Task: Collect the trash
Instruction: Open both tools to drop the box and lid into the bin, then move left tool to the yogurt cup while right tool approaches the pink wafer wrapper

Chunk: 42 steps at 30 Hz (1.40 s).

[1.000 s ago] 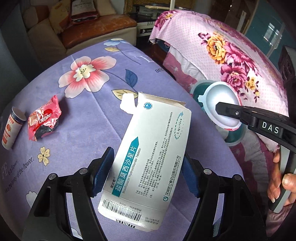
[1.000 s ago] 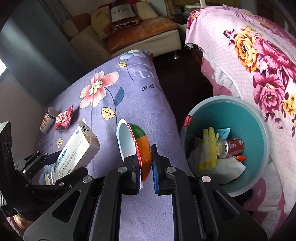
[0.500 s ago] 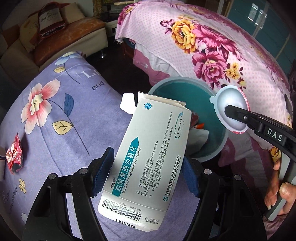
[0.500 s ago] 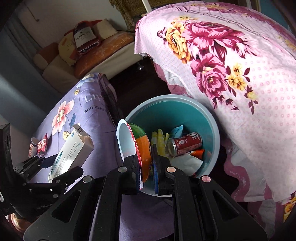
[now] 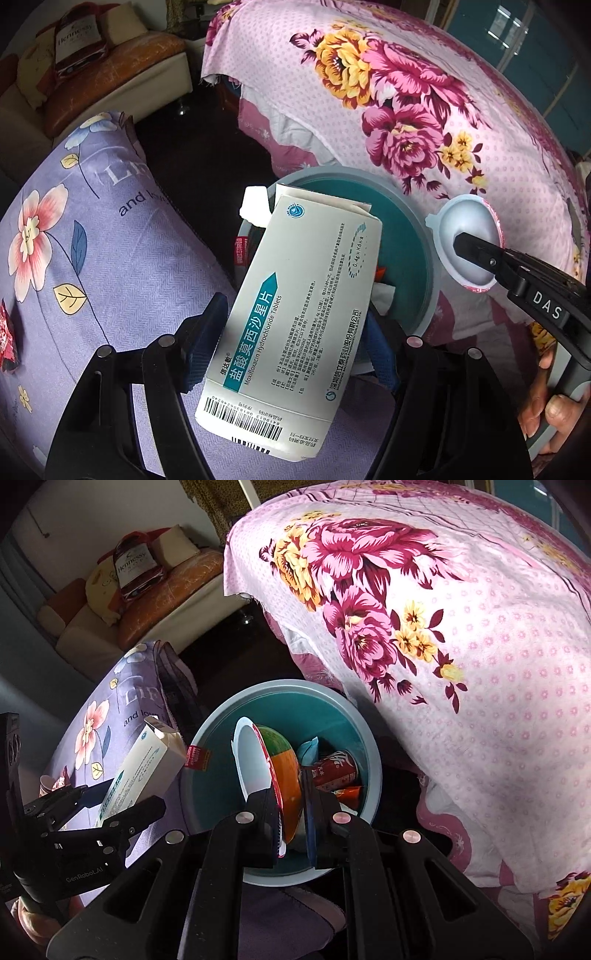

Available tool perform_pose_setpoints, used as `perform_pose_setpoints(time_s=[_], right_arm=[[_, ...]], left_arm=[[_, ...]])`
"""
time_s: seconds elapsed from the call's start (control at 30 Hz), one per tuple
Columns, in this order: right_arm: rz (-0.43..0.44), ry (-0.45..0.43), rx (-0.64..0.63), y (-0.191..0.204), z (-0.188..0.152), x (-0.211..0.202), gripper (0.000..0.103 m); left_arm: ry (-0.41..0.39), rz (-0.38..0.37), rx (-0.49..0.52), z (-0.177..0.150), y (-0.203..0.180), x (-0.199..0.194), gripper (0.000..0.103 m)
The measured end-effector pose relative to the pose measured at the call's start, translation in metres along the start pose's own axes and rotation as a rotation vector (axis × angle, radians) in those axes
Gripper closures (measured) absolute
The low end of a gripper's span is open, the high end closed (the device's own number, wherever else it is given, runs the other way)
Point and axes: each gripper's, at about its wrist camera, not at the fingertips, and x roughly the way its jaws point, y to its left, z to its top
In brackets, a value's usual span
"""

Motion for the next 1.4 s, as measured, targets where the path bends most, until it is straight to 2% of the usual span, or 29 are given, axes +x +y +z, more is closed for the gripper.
perform_pose_setpoints(time_s=[0.1,0.23,0.3,0.63,0.83,0.97,1.03,1.13,1.27,1.4], right_arm=[[-0.009,0.007,-0.007,0.002,0.002,0.003,0.093],[-0.018,0.014,-0.017,0.006,0.004,0.007,0.093],[-0.021,0.018,-0.021,0.009,0.005,0.009,0.093],[-0.035,0.055,-0.053,0.027,0.006,0.024,0.093],[-0.038,0.081,-0.081,0.043,0.005,0.031,0.088],[-0.045,0.075,-0.09,0.052,0.004,0.029,0.058],[-0.048,0.075,-0.092,0.055,0.004,0.028,0.057],[-0.051,0.078,-0.086,0.059,0.004,0.026,0.04],[-0.055,0.078,-0.101,0.068,0.003,0.021,0.031],[-0.058,0.078,-0.125,0.079,0.002,0.015,0.03]], left_arm=[[-0.013,-0.015,-0.014,0.005,0.001,0.001,0.028],[-0.022,-0.014,-0.033,0.006,0.007,0.002,0.016],[-0.019,-0.01,-0.045,0.005,0.012,0.003,0.014],[0.01,-0.011,-0.082,-0.006,0.037,0.007,0.012],[0.009,-0.015,-0.114,-0.017,0.054,0.002,0.012],[0.006,-0.02,-0.139,-0.024,0.065,-0.003,0.012],[0.006,-0.022,-0.147,-0.027,0.069,-0.005,0.012],[0.01,-0.031,-0.162,-0.031,0.075,-0.007,0.012],[0.008,-0.037,-0.181,-0.038,0.083,-0.011,0.012],[-0.003,-0.04,-0.201,-0.045,0.093,-0.019,0.012]])
